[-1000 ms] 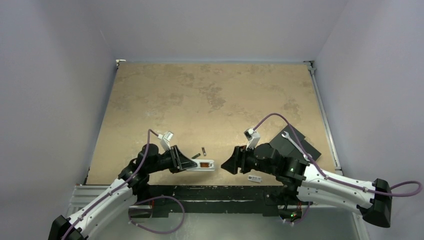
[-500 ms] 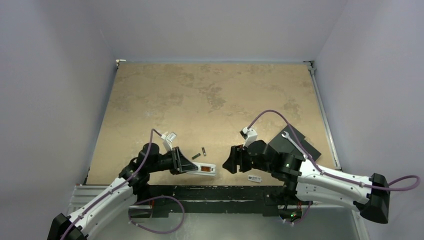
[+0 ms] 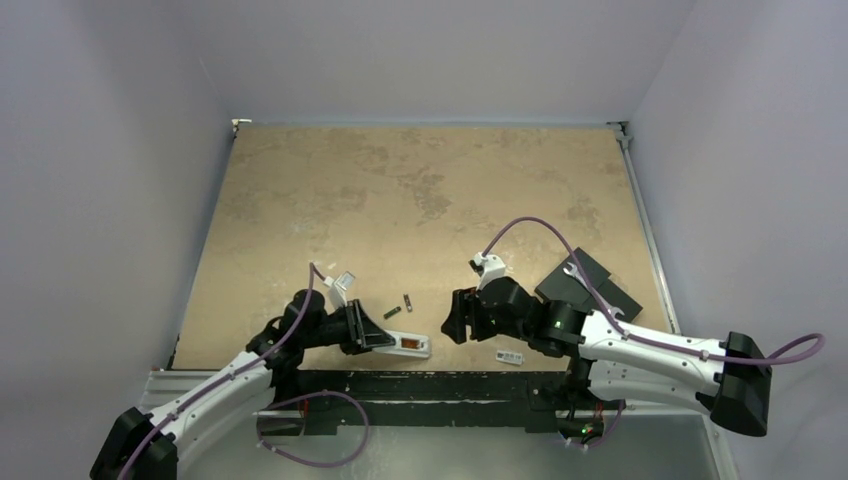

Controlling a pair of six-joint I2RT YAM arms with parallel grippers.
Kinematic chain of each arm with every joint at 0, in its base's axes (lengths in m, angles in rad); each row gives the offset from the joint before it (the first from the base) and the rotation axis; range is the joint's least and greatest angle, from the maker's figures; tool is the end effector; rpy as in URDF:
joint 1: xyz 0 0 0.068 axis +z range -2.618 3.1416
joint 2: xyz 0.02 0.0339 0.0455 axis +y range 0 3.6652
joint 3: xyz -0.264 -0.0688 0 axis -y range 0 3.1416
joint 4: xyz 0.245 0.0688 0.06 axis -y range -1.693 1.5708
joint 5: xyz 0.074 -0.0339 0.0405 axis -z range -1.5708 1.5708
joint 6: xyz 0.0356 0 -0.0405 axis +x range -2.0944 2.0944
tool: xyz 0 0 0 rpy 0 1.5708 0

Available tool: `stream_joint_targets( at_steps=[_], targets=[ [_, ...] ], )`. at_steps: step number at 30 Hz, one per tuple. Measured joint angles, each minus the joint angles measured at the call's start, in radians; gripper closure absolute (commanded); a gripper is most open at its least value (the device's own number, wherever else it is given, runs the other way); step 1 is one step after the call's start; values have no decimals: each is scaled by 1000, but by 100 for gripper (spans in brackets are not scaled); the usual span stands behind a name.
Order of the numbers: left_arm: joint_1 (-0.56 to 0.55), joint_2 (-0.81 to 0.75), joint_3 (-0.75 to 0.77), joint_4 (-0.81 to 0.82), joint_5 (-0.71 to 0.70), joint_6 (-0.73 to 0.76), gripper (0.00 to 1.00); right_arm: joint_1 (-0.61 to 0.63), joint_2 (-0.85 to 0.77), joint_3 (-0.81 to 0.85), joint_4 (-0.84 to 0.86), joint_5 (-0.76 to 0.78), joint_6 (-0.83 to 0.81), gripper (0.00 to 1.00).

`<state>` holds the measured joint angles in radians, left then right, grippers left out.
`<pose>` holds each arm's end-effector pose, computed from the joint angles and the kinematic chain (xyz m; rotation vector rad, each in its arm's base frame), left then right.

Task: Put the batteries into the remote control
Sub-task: Place the remote control at the center of the board.

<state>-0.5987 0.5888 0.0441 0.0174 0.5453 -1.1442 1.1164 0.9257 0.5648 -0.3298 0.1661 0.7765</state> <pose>0.0981 -0.0893 0.1319 -0.2779 2.4408 -1.5036 0.0912 0.1733 0.2246 -0.3109 2.3640 0.7942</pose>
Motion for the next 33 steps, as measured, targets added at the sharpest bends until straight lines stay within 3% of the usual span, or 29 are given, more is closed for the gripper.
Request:
stream_joint_targets(
  at_steps=[9,15,20,33],
  targets=[
    [0,44,-17,67,-6,-4,65,0,5,0,10,-1,0,32],
    [0,72,-31,70,-24,4,36,0,24,0,17,-5,0,31],
    [0,98,-31,71,-30,4,19,0,30,0,23,-5,0,31],
    [-5,97,-16,58,-34,12,5,0,30,-1,33,-5,-1,31]
  ],
)
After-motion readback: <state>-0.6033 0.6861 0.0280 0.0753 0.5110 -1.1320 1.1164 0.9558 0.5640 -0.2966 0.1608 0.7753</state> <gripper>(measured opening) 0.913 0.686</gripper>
